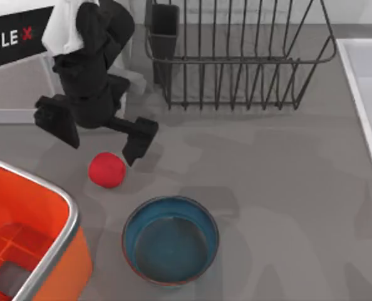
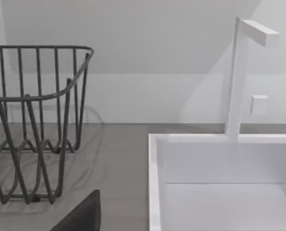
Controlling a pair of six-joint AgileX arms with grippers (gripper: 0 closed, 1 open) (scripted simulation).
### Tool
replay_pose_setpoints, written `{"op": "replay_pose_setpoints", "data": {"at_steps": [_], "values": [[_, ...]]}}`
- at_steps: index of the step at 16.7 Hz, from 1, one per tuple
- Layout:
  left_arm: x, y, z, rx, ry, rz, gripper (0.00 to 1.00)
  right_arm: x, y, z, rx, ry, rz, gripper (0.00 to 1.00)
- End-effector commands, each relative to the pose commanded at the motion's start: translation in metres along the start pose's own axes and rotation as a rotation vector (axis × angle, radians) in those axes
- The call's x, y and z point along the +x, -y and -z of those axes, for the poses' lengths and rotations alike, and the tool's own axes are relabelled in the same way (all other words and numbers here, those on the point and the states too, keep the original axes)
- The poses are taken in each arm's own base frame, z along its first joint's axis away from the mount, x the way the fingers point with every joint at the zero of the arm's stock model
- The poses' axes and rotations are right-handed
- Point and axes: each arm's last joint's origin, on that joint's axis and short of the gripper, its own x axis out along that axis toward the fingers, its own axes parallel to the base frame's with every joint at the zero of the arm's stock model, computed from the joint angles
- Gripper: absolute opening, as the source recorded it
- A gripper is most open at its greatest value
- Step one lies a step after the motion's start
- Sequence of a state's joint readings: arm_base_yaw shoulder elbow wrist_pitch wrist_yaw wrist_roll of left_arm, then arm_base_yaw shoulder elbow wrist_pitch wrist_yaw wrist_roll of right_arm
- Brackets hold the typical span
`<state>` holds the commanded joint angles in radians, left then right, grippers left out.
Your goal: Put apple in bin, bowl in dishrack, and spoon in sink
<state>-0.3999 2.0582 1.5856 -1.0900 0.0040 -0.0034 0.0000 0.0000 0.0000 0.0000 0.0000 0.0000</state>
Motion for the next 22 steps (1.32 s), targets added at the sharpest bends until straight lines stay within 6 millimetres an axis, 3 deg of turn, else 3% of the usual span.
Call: {"op": "replay_pose_setpoints", "data": {"at_steps": [5,13,17,22], "values": [[0.005,0.000,0.000,0.000,-0.001,0.000,1.00,0.000,0.000,0.000,0.000,0.000,0.000,1.00],[0.067,0.000,0.000,0.000,-0.001,0.000,1.00,0.000,0.000,0.000,0.000,0.000,0.000,1.00],[0.070,0.000,0.000,0.000,0.000,0.000,1.00,0.000,0.000,0.000,0.000,0.000,0.000,1.00],[0.070,0.000,0.000,0.000,0.000,0.000,0.62,0.000,0.000,0.000,0.000,0.000,0.000,1.00]]}}
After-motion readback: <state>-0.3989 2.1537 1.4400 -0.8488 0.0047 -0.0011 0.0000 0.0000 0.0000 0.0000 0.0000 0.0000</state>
